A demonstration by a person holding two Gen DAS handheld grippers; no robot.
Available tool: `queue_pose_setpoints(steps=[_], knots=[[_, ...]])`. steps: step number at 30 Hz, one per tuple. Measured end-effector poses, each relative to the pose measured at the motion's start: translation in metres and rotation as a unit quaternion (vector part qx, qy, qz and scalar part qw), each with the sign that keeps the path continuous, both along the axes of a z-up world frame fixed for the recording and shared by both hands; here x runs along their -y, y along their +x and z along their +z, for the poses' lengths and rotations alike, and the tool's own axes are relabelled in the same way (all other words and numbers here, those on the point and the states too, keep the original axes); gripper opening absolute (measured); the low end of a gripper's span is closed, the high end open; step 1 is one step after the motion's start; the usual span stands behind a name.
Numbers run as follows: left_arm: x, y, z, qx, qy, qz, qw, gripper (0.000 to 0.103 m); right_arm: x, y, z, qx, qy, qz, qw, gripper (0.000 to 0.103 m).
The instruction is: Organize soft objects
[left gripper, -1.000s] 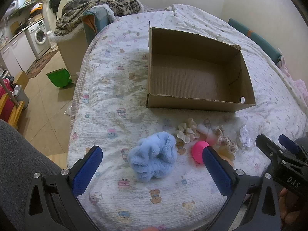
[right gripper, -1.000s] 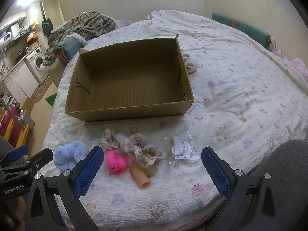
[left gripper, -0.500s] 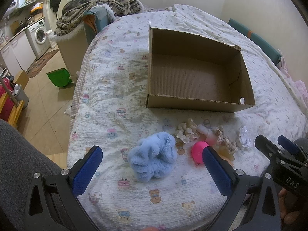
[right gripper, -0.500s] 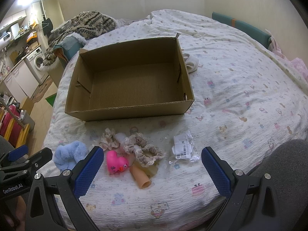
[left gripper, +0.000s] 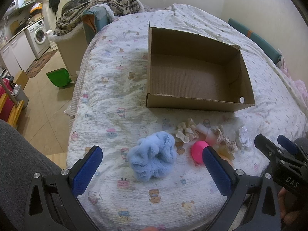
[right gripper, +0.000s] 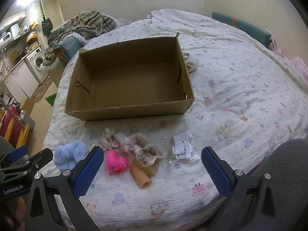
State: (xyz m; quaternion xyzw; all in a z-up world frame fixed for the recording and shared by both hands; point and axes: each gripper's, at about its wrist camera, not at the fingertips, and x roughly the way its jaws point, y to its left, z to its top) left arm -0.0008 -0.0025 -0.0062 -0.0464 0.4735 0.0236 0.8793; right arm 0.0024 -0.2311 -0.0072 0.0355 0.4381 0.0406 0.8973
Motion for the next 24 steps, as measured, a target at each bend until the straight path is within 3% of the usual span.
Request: queue_pose_setpoints(steps=[24], knots=[[-0.0014, 0.0013, -0.0006, -0.008, -0.002, 0.000, 1.0000, 0.103, 0.0008, 0.0012, -0.0015, -0.003, 0.002, -0.002, 1.000, 0.103]])
